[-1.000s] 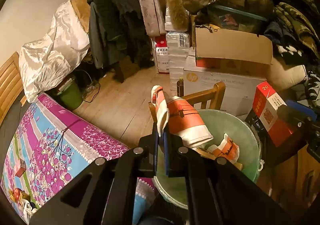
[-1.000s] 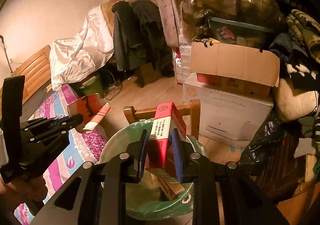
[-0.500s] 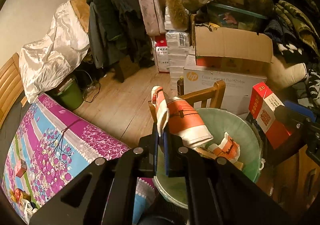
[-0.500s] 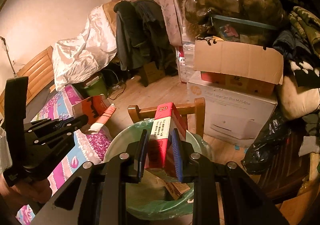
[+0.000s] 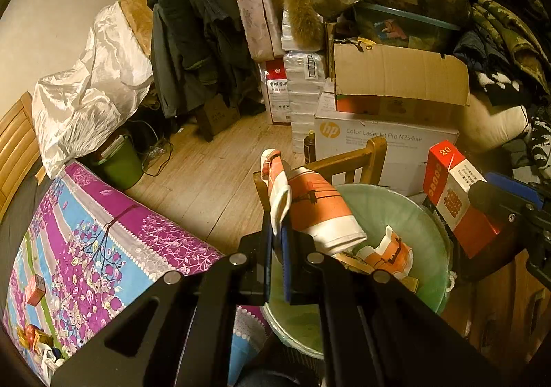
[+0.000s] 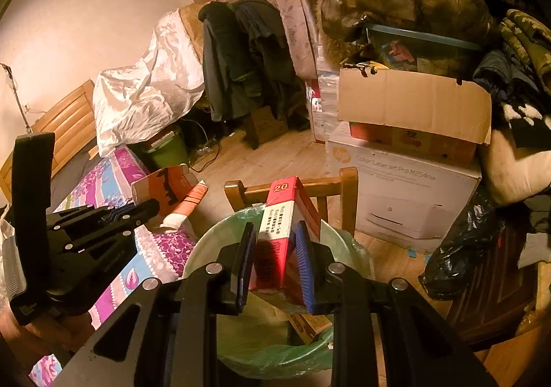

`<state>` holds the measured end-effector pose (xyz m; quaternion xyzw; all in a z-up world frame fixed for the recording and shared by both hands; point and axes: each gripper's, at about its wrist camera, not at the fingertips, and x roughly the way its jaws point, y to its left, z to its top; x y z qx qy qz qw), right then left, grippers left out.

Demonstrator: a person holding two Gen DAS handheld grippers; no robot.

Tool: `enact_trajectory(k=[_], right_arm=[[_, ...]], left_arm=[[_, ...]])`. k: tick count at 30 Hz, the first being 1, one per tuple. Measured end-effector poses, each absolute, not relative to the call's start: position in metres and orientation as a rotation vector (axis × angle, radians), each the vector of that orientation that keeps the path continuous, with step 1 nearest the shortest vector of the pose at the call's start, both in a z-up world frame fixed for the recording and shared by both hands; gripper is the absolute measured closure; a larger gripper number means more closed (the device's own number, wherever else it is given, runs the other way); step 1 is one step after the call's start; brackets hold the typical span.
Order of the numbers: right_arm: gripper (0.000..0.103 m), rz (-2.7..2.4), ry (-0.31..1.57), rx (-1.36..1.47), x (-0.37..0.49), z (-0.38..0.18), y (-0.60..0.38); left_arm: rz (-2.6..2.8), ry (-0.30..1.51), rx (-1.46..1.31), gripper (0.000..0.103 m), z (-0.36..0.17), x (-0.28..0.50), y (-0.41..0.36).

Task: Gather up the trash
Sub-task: 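Carry the orange-white paper and red cigarette pack over the green wastebasket, then open both tools to drop the held items into the wastebasket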

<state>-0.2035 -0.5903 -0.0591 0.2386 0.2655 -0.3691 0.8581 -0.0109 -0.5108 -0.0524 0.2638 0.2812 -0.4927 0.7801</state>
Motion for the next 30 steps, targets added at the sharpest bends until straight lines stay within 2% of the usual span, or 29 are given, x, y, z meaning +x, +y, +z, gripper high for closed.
enact_trajectory(k=[13, 15, 18, 27, 29, 30], right_arm=[[0.077, -0.751, 0.554, 0.521, -0.199, -0.060, -0.590], [0.068, -0.766, 0.556, 0.539, -0.197, -0.062, -0.592], [0.068, -0.767, 0.540, 0.558, -0.198, -0.062, -0.594], [0.068, -0.781, 0.515, 0.577, -0.205, -0.063, -0.601], [0.068, -0.769, 0.505, 0.575, -0.205, -0.063, -0.600], [0.068, -0.764, 0.500, 0.571, -0.207, -0.063, -0.597]], left_arm=[[-1.080, 0.619, 0.570, 0.099, -0.059, -0.016, -0.512], [-1.089, 0.621, 0.572, 0.096, -0.059, -0.015, -0.516], [-1.120, 0.685, 0.563, 0.090, -0.061, -0.009, -0.518], [-1.072, 0.752, 0.533, 0.090, -0.072, 0.004, -0.507], [-1.052, 0.744, 0.535, 0.085, -0.073, 0.006, -0.501], [-1.033, 0.733, 0.536, 0.076, -0.073, 0.006, -0.497]])
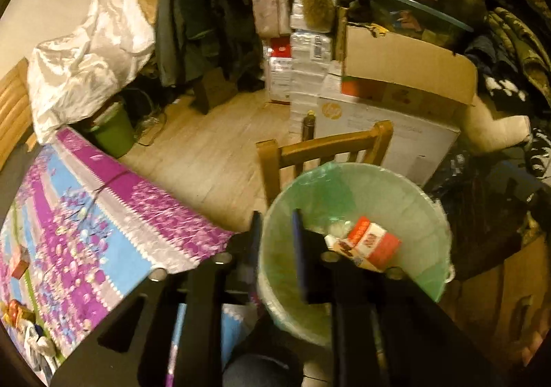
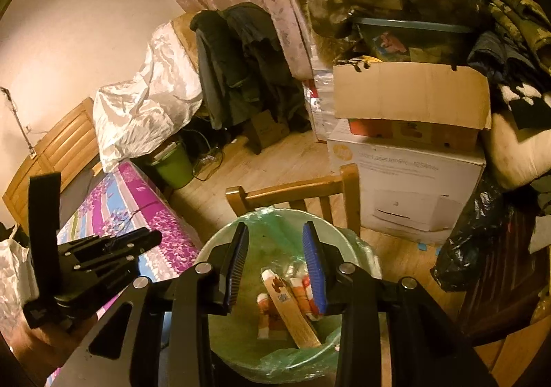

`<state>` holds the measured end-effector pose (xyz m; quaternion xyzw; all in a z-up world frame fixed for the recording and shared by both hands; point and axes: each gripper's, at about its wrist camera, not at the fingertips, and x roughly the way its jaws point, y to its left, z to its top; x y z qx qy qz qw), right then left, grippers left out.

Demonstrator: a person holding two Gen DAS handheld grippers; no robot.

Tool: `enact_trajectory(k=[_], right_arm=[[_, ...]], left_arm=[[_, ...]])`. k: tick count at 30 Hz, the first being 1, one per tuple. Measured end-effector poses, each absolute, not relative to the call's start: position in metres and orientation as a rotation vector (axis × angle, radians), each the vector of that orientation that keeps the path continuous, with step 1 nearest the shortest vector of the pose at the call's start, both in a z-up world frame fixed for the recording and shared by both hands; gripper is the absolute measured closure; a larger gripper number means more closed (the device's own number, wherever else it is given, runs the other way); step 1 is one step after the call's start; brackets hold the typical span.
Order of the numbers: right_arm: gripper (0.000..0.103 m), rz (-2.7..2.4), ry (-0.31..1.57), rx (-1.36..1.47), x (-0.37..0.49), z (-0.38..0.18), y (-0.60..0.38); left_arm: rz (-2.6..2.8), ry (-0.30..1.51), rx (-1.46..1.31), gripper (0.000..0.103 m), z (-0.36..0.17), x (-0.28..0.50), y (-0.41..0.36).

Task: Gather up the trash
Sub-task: 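Open both tools to drop the held items into the wastebasket, then move both open tools back over the trash on the bed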

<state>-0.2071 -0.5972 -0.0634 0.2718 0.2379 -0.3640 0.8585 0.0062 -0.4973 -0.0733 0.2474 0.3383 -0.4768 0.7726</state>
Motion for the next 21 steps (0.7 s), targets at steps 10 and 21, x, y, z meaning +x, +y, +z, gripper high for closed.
enact_trajectory(k=[10, 21], right_arm=[[0.068, -0.756, 0.386, 0.413, -0.183, -0.048, -0.548], [0.067, -0.530, 0.499, 0.379, -0.093, -0.082, -0.475]], left_arm=[[-0.805, 0.627, 0.490, 0.060, -0.083, 0.048, -0.417], [-0.505, 0.712, 0.325, 0.046, -0.107, 0.121, -0.251]])
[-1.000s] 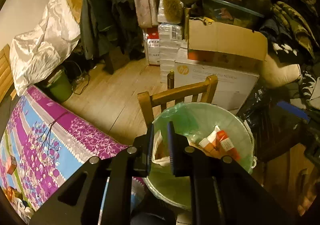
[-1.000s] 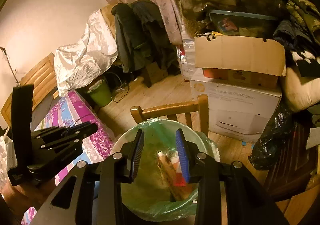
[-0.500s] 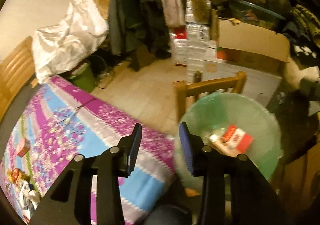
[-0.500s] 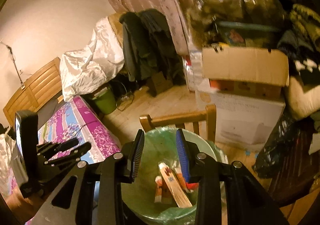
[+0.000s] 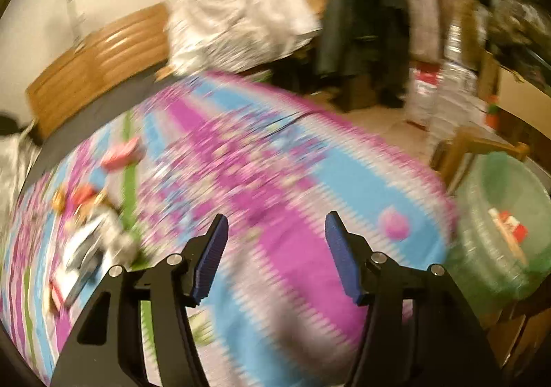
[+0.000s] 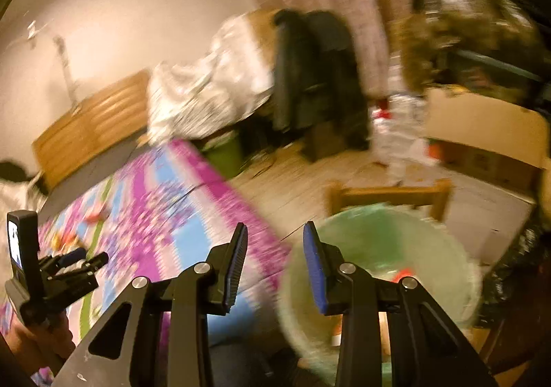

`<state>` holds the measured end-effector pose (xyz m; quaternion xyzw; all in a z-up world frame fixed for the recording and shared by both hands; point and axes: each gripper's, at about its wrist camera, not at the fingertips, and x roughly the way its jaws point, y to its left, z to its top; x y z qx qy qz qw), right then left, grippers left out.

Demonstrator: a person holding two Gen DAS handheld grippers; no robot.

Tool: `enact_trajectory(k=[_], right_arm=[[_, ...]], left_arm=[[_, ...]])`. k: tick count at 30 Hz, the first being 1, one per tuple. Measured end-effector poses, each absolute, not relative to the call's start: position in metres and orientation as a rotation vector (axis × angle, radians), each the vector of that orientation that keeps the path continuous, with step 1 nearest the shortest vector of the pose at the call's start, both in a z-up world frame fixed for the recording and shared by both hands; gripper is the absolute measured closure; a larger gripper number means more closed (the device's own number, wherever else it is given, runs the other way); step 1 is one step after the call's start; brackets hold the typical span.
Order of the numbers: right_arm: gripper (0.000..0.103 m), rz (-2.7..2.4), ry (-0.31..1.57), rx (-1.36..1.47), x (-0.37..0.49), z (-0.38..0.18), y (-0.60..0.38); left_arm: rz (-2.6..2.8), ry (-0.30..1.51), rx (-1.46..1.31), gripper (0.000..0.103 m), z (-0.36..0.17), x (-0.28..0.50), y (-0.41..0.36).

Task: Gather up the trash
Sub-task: 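Move both open tools back over the trash on the bed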

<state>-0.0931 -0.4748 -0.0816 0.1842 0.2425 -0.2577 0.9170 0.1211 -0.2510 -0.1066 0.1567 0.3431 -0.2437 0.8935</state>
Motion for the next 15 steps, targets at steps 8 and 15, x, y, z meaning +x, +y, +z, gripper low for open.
enact_trajectory(k=[8, 15], right_arm=[[0.056, -0.168, 0.653, 0.275, 0.022, -0.103, -0.367], [0.043, 0.107, 0.784, 0.181, 0.099, -0.136, -0.261]], left_arm=[[-0.256, 0.858, 0.235, 0.044, -0.156, 0.136, -0.097], [-0.038, 0.931, 0.113, 0.044, -0.180, 0.133, 0.017]])
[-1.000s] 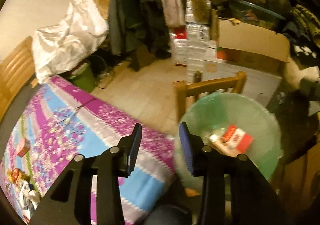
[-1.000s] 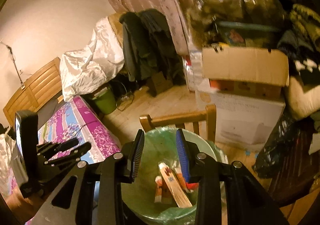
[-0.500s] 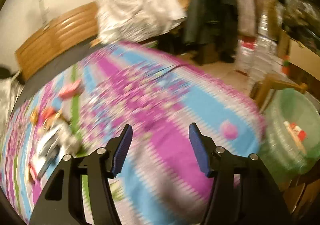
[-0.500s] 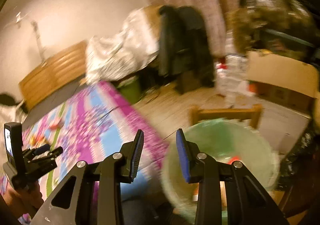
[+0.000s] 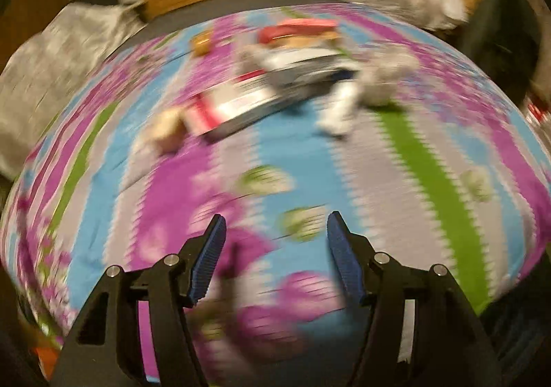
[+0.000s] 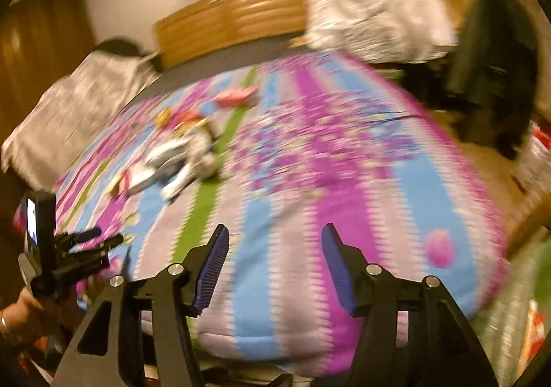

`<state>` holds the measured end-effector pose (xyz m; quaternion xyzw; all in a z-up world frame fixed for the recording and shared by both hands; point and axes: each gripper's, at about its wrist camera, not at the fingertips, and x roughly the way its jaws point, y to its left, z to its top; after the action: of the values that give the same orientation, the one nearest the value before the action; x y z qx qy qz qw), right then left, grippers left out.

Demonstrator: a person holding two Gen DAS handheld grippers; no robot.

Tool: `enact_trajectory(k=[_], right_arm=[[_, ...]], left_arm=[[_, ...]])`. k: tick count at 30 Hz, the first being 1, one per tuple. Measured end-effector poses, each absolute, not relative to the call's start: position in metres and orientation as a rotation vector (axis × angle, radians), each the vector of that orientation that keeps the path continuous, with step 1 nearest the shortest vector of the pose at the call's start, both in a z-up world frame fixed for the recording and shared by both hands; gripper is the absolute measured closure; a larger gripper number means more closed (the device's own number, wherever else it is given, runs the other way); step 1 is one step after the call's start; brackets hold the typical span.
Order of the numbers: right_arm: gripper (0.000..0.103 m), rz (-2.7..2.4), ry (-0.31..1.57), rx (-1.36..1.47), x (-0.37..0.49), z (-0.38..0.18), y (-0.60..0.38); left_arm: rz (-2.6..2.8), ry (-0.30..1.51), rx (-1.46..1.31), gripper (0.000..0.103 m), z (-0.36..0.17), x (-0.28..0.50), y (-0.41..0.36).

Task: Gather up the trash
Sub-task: 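Move both open tools back over the trash on the bed, then grasp the cream sponge block with the left tool while the right grasps the white towel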

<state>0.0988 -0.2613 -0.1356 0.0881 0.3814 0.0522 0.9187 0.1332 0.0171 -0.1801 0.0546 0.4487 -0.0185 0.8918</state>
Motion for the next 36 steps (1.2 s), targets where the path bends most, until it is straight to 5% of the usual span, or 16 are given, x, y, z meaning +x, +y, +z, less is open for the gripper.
enact_trajectory(k=[17, 36], right_arm=[[0.041, 0.282, 0.842, 0.157, 0.224, -0.180, -0.169], [0.044, 0.280, 0.862, 0.152, 0.315, -0.209, -0.152]], left_arm=[[0.101, 0.868, -0.013, 0.044, -0.172, 0.171, 0.114], [0.023, 0.861, -0.050, 0.044, -0.172, 0.220, 0.108]])
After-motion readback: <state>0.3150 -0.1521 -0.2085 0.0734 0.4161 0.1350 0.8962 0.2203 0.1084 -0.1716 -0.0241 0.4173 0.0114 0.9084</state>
